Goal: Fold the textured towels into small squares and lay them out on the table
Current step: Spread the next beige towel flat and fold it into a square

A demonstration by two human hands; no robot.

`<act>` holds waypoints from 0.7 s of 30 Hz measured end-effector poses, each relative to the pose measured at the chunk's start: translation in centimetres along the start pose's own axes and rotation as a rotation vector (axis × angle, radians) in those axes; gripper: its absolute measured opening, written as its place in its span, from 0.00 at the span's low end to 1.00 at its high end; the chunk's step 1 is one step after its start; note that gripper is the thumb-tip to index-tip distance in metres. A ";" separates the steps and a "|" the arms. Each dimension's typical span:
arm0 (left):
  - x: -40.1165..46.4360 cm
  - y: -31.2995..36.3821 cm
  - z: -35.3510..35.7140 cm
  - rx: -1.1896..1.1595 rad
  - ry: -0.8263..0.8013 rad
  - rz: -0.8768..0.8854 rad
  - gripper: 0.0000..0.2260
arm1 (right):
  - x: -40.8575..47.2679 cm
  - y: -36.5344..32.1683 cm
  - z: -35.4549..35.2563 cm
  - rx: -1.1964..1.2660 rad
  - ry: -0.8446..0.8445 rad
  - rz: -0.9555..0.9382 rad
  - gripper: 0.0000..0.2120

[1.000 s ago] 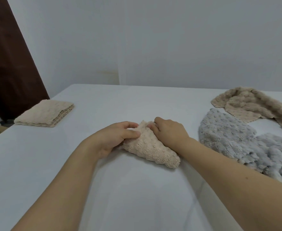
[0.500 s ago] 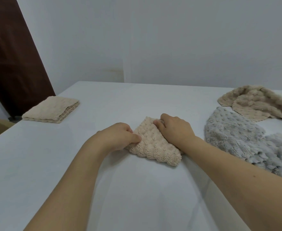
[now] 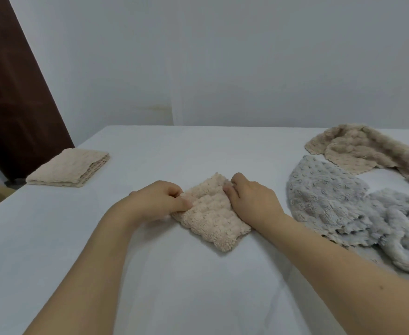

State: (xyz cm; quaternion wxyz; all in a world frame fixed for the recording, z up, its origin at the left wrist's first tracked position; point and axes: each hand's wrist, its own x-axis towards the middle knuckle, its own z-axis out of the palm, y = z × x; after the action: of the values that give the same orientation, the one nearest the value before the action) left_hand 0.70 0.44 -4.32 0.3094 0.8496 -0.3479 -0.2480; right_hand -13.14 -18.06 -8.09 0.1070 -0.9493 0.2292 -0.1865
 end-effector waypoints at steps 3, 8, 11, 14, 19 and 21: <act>-0.6 0.2 -0.5 -0.082 -0.124 -0.003 0.12 | 0.1 0.2 0.2 0.016 0.016 0.004 0.13; 0.5 0.9 0.9 0.252 0.101 -0.123 0.15 | 0.3 0.2 0.5 -0.008 0.003 0.013 0.13; 0.6 1.7 1.8 0.346 0.169 -0.157 0.09 | 0.4 0.3 0.5 0.003 0.011 0.018 0.13; -0.5 1.9 2.7 0.449 0.327 -0.135 0.04 | 0.3 0.4 0.4 0.041 0.019 0.004 0.12; -5.7 2.2 7.3 0.394 0.649 0.323 0.08 | 0.3 0.5 0.3 0.075 0.017 -0.001 0.13; -7.1 2.6 9.6 0.418 0.581 0.321 0.14 | 0.4 0.5 0.2 0.082 0.013 -0.003 0.12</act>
State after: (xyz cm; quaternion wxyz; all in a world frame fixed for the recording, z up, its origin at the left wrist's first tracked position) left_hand -11.08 0.90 -7.65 0.2503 0.8639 -0.4171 0.1306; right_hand -12.94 -18.66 -8.34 0.1439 -0.9433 0.2205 -0.2021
